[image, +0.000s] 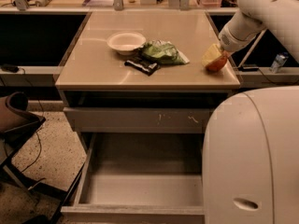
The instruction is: Pick apple from middle drawer and place on counter
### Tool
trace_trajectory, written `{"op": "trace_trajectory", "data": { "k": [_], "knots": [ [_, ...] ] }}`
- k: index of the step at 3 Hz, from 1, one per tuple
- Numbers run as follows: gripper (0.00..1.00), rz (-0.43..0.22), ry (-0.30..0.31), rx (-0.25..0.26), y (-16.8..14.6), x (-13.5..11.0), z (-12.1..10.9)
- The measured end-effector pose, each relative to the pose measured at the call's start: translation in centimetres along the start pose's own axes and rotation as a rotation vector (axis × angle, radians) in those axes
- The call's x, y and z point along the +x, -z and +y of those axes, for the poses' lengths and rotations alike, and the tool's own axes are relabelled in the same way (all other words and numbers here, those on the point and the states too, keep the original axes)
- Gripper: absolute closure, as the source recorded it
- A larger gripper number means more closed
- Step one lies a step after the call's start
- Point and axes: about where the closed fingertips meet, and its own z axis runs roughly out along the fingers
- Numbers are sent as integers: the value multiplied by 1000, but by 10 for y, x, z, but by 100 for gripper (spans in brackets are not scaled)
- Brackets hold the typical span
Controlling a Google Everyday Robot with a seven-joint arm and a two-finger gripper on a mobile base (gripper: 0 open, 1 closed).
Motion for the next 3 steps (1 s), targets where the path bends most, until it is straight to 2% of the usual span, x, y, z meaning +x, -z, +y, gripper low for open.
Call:
{"op": "trace_trajectory", "data": {
  "k": [3],
  "knots": [
    [11,0,0,0,0,0,0]
  ]
}}
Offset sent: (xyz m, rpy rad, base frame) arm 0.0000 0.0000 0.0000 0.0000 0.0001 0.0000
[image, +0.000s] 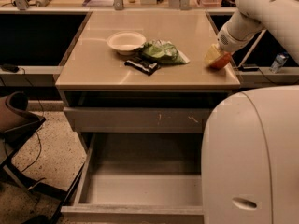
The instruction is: Pick apple from middle drawer and place on counter
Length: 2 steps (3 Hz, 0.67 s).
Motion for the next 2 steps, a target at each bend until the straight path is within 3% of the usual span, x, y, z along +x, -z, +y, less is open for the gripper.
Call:
{"op": "trace_trajectory", "data": {
  "k": [1,2],
  "knots": [
    [0,0,0,0,0,0,0],
    [0,0,0,0,0,0,0]
  ]
}}
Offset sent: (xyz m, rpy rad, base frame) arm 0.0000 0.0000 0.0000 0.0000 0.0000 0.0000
